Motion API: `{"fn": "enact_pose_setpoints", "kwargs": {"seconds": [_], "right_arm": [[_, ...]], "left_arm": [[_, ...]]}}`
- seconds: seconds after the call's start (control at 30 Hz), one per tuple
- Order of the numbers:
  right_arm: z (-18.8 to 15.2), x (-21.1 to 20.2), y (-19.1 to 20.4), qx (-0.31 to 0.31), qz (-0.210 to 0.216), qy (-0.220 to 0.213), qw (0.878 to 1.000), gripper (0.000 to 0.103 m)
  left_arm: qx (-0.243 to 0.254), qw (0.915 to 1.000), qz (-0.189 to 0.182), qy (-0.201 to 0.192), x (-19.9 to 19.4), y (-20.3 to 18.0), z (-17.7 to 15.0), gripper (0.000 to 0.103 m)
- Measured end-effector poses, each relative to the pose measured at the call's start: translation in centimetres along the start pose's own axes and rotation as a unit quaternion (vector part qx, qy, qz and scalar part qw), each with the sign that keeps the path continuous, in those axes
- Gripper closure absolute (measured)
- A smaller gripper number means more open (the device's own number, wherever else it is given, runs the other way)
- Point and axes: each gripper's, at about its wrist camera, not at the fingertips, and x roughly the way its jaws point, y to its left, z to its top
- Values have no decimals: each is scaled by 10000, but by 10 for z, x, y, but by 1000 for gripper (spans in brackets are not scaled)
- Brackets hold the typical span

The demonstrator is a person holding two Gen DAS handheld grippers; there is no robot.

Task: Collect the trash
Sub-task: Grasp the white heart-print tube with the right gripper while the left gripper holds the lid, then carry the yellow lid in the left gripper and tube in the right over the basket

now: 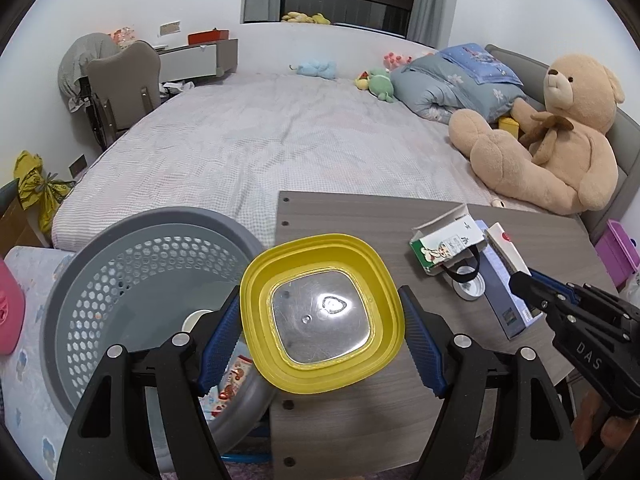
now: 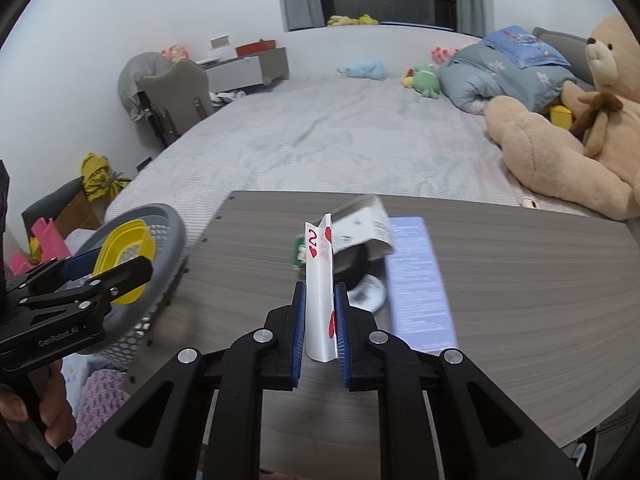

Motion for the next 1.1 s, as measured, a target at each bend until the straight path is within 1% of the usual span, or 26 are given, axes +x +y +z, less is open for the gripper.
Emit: {"fn": "enact_pose_setpoints", "kwargs": {"seconds": [0.17,0.33,0.47,0.67,0.93,1.1], "right_arm": [[7,5,32,-167,420,-18,9990,88],[14,16,64,-298,866,36,9958,88],[17,28,90,-474,1109,116,9926,88],[21,45,126,-696,1369,225,9879,88],[25,70,164,-969,1559,476,9819,88],[27,82,177,-1111,1614,598,9788,88]], "left_arm": [[-181,9997,170,-36,-13,27,-3,31],[-373,9981,486,-77,-22,61,-7,31],[-519,9961,706,-76,-26,87,-10,31],[-667,9932,950,26,-21,120,-12,31],[-807,9906,1099,139,-12,153,-15,31],[-874,9893,1154,191,-7,166,-15,31]]}}
